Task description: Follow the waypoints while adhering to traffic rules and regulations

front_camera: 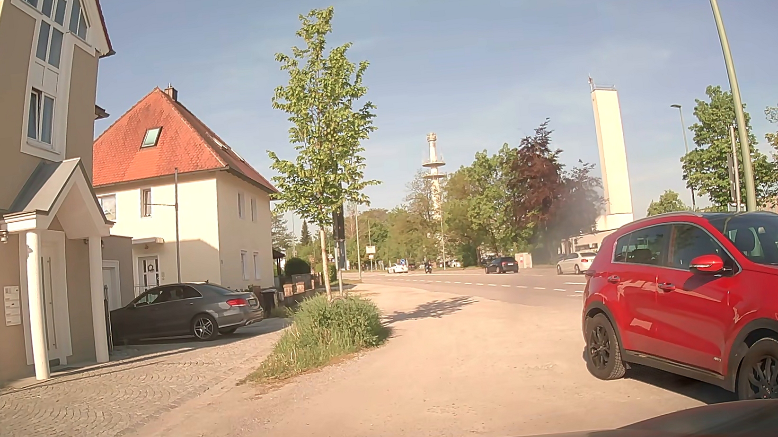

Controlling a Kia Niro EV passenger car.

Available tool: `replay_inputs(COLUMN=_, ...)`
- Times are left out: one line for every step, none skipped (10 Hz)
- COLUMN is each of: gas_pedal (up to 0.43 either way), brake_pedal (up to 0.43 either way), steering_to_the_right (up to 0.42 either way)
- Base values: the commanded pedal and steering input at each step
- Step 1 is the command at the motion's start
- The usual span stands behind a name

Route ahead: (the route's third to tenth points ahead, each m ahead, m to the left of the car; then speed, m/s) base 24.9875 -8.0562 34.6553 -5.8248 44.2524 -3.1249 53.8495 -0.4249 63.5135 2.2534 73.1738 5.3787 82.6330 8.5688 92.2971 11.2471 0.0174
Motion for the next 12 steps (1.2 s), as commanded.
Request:
replay_inputs(gas_pedal=0.000, brake_pedal=0.238, steering_to_the_right=-0.010)
replay_inputs(gas_pedal=0.000, brake_pedal=0.238, steering_to_the_right=-0.010)
replay_inputs(gas_pedal=0.000, brake_pedal=0.238, steering_to_the_right=-0.010)
replay_inputs(gas_pedal=0.000, brake_pedal=0.244, steering_to_the_right=-0.010)
replay_inputs(gas_pedal=0.000, brake_pedal=0.244, steering_to_the_right=-0.010)
replay_inputs(gas_pedal=0.000, brake_pedal=0.238, steering_to_the_right=-0.010)
replay_inputs(gas_pedal=0.000, brake_pedal=0.238, steering_to_the_right=-0.010)
replay_inputs(gas_pedal=0.000, brake_pedal=0.238, steering_to_the_right=-0.010)
replay_inputs(gas_pedal=0.000, brake_pedal=0.244, steering_to_the_right=-0.010)
replay_inputs(gas_pedal=0.000, brake_pedal=0.238, steering_to_the_right=-0.010)
replay_inputs(gas_pedal=0.000, brake_pedal=0.238, steering_to_the_right=-0.010)
replay_inputs(gas_pedal=0.000, brake_pedal=0.244, steering_to_the_right=-0.010)
